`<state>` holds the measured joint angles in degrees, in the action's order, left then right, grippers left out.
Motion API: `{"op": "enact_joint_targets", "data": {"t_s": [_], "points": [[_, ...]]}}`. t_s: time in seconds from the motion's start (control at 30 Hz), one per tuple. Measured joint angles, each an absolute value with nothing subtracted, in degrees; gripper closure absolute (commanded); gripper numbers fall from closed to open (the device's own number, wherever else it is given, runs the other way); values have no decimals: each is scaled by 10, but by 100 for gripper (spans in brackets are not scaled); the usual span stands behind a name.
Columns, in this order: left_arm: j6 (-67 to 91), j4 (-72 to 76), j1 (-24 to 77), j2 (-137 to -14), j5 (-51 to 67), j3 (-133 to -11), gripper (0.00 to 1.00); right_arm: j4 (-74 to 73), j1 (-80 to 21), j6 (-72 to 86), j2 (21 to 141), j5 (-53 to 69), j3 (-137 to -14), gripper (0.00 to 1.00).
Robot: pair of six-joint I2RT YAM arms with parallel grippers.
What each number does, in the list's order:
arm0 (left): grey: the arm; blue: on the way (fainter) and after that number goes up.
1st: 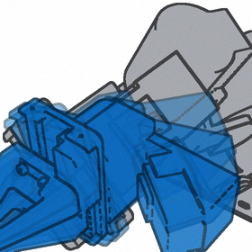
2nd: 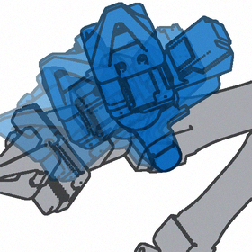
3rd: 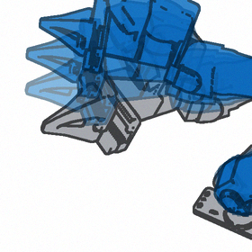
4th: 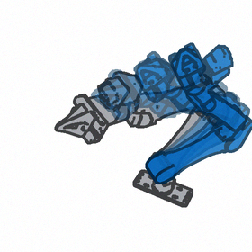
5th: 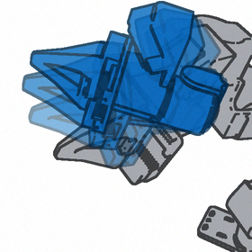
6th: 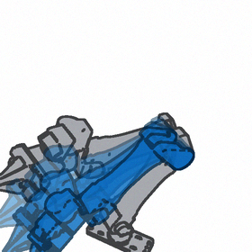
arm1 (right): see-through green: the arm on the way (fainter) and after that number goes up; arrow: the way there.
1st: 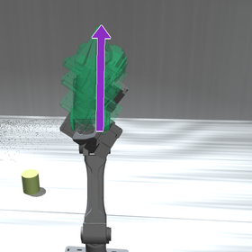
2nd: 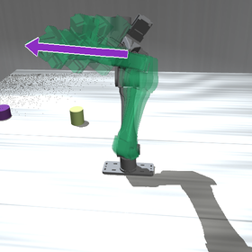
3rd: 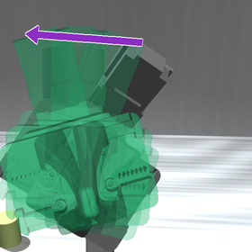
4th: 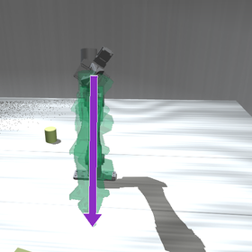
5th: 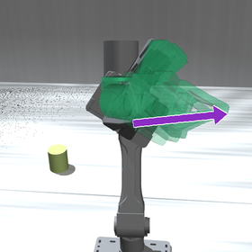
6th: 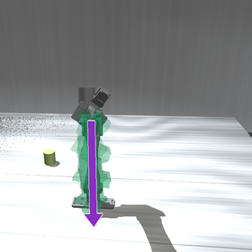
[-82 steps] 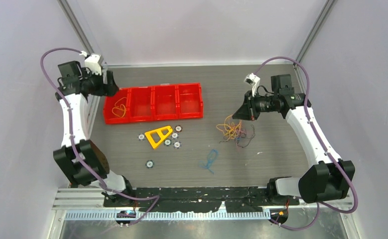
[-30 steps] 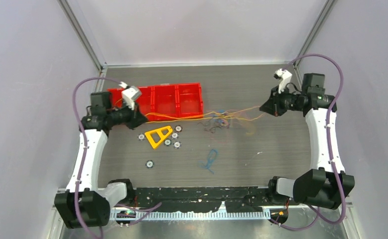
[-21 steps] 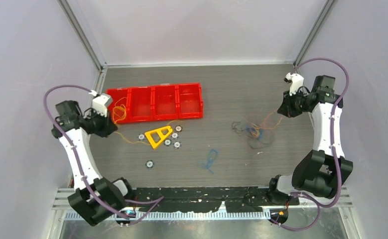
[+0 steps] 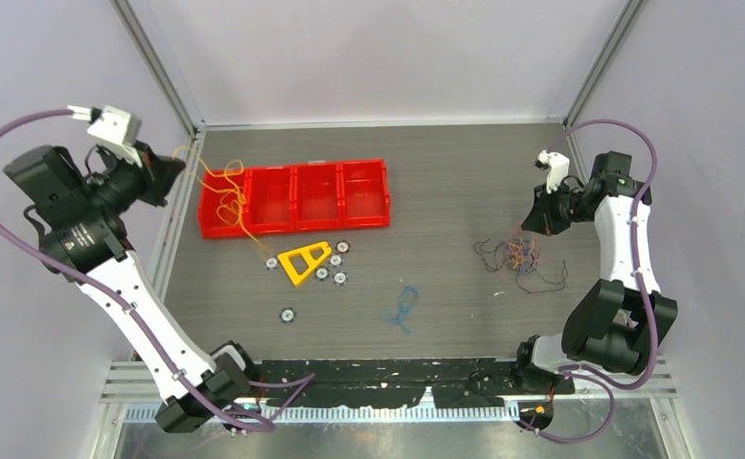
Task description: Untangle the cables
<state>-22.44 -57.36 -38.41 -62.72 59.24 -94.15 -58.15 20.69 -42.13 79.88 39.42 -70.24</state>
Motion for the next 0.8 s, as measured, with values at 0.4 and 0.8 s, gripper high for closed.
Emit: {"op": "enact_joint_targets", "data": {"t_s": [0.4,0.8], "points": [[-19,-364,-384,-755,518,-1012,100,-593,187,-419,799,417,-702,95],[18,-267,-378,-831,461,-1060,100,-595,167,-412,799,424,-703,95]]}}
